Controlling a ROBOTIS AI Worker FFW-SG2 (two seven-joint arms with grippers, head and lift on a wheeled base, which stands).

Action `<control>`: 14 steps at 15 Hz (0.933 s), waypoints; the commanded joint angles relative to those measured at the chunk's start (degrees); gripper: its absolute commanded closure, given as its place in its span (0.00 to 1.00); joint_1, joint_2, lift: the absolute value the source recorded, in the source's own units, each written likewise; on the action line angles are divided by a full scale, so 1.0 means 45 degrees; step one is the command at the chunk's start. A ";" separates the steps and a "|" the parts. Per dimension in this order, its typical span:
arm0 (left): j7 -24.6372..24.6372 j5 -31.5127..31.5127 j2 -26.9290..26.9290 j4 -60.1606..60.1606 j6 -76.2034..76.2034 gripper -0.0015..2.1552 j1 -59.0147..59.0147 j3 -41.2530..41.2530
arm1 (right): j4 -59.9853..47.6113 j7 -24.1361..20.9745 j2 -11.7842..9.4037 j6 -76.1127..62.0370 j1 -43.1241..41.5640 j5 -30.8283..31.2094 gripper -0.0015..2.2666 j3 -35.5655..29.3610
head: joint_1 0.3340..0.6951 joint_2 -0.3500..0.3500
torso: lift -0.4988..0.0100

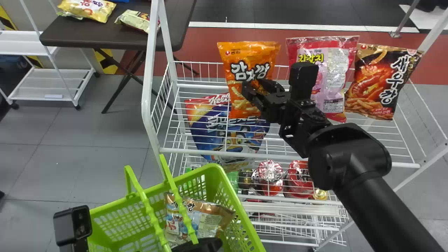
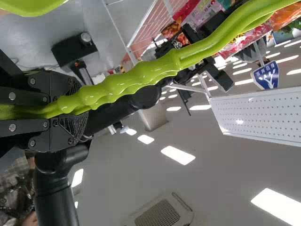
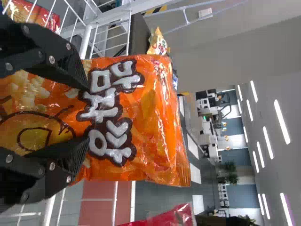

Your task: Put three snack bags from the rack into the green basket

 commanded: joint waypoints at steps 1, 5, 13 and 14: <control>-0.0025 0.0004 -0.0033 0.0014 -0.0003 1.00 -0.0014 0.0022 | -0.0288 0.0071 -0.0070 0.0123 0.0161 -0.0048 0.99 -0.0129 | 1.00 0.51 | 0.98; -0.0084 0.0004 -0.0033 0.0014 -0.0003 1.00 0.0006 0.0139 | -0.2554 0.0520 -0.0363 0.0513 0.1333 -0.0224 0.99 -0.0734 | 1.00 0.51 | 0.98; 0.0033 -0.0016 -0.0033 0.0209 -0.0120 1.00 -0.0209 0.0217 | -0.9351 0.1067 -0.1847 0.5592 0.4907 -0.2744 0.99 -0.2062 | 1.00 0.52 | 0.98; 0.0033 -0.0016 -0.0033 0.0248 -0.0120 1.00 -0.0267 0.0217 | -0.9878 0.1203 -0.1945 0.6568 0.5220 -0.3095 0.99 -0.2140 | 1.00 0.54 | 0.98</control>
